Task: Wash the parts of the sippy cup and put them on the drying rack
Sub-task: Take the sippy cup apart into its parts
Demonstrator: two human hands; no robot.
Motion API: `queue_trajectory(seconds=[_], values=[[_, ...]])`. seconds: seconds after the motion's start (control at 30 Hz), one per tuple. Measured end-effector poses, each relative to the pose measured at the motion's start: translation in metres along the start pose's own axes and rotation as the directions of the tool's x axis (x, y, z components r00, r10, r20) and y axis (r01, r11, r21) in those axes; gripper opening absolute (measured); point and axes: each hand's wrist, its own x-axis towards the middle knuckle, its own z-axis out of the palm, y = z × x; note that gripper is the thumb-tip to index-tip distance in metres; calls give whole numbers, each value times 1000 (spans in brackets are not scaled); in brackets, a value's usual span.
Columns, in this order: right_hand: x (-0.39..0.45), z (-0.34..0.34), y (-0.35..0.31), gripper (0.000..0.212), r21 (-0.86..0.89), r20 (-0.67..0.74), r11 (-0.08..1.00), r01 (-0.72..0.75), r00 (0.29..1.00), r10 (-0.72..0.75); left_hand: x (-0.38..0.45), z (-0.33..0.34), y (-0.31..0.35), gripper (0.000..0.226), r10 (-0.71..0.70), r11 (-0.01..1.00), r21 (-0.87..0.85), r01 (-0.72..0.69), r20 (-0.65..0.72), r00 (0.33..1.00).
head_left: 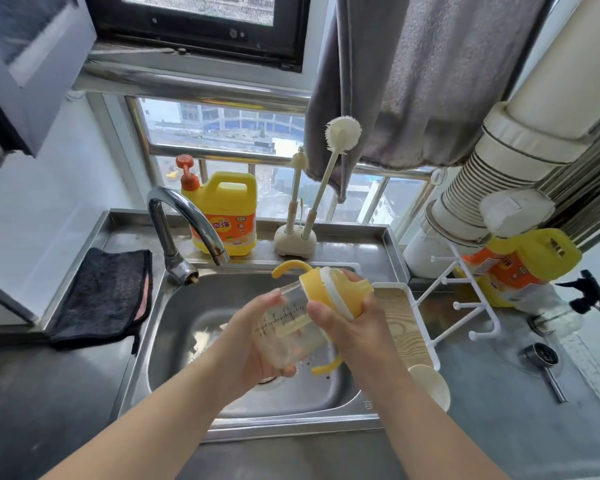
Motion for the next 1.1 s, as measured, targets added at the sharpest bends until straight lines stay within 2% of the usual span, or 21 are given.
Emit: queue_trajectory(seconds=[0.07,0.13,0.23,0.27,0.33,0.4,0.47,0.5,0.53,0.57,0.6,0.63,0.67,0.7,0.73,0.77,0.8,0.9,0.97,1.03,1.1], values=[[-2,-3,-6,67,-84,89,994,64,994,-56,-2,-2,0,59,-213,974,-63,220,96,972],[-2,-6,-19,70,-230,247,961,153,964,-95,-6,-5,-3,67,-307,931,-129,341,228,924],[11,-20,-27,94,-216,385,954,207,916,-112,-8,-3,-5,63,-134,950,-223,217,336,932],[15,-25,-26,103,-156,340,974,167,934,-106,-9,1,-1,64,-27,952,-277,126,337,941],[18,-27,-18,100,-110,112,992,55,993,-43,-5,6,6,62,193,923,-378,-78,278,941],[14,-18,-10,74,-6,-7,999,-34,999,34,-1,17,10,55,349,925,-192,-327,97,932],[12,-6,-4,64,188,73,975,-118,992,106,3,16,5,46,545,832,221,-509,-153,824],[10,-1,-5,70,225,120,965,-137,986,112,1,15,0,53,652,728,401,-557,-153,743],[10,4,-7,78,239,150,961,-143,983,108,0,12,-7,62,728,606,526,-597,-63,683],[10,6,-10,82,236,150,961,-147,982,113,-3,11,-11,68,751,526,606,-597,0,661],[11,7,-11,81,234,139,961,-146,984,116,-7,11,-10,67,745,526,608,-595,8,667],[12,5,-11,76,231,135,963,-137,985,107,-12,10,-6,63,708,598,533,-599,-2,706],[12,3,-13,73,227,146,967,-118,986,86,-14,13,2,58,614,732,384,-563,-12,789],[11,0,-15,73,211,166,973,-97,984,62,-15,14,8,58,434,882,192,-430,18,901],[11,-4,-17,77,187,200,979,-83,979,45,-15,12,12,69,225,973,21,-228,101,969],[11,-8,-19,83,165,241,983,-75,970,33,-16,9,14,78,63,996,-78,-50,181,981],[11,-11,-23,89,141,272,987,-78,962,37,-15,5,12,78,-5,992,-121,34,229,973],[15,-18,-26,107,3,187,997,-77,979,76,-10,-3,8,72,90,984,-173,-52,218,972],[14,-18,-25,97,-59,126,996,-74,989,80,-8,0,8,76,245,964,-136,-230,99,965],[10,-13,-26,84,11,164,994,-107,981,104,-8,3,5,91,423,906,26,-423,5,906],[6,-7,-28,89,86,185,981,-175,970,157,-8,4,-1,93,558,794,277,-541,20,830]])
